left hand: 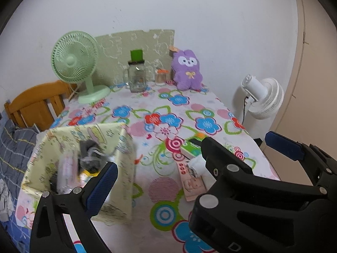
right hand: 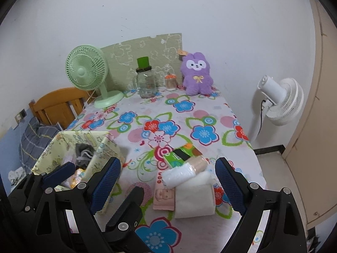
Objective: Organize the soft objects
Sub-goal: 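Withdraw both tools from the box toward the white cloth and pink packet, then grasp the folded white cloth with the right tool while the left tool approaches the pink packet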
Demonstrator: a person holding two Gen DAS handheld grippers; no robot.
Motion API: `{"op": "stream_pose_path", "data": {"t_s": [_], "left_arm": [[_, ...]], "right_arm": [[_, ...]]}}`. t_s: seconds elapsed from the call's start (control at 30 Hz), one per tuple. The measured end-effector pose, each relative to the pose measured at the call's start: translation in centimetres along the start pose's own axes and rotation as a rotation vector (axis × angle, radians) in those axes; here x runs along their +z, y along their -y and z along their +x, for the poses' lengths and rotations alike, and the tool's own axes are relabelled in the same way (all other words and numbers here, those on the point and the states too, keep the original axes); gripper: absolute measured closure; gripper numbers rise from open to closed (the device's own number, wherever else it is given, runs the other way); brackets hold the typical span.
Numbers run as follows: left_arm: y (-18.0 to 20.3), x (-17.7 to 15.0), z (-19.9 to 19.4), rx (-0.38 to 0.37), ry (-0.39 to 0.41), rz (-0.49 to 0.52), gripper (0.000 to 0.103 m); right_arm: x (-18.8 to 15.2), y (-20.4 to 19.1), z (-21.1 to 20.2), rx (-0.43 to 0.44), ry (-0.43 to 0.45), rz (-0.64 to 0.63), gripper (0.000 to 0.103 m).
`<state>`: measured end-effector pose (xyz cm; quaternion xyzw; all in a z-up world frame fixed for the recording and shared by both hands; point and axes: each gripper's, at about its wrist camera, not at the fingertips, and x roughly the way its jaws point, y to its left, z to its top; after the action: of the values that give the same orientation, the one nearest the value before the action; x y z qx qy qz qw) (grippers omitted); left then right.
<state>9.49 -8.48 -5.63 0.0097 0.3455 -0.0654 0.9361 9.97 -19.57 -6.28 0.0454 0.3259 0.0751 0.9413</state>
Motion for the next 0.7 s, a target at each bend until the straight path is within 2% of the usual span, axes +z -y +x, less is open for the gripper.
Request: {"op": "stream_pose_path", "data": {"t_s": [0.27,0.7], "left_arm": [[1.4,-1.2,2.0,-0.01,-0.024,0.02,0.002],[2.5,-3.1,5.6,-0.031,-0.116,0.033,0.006]], "right_arm": [[-1.3,1.7,1.6,-0.016,-0.03,0.027,0.01],[-3.5,3.7,4.7,-0.045,-0.101,0.032,0.01]]}}
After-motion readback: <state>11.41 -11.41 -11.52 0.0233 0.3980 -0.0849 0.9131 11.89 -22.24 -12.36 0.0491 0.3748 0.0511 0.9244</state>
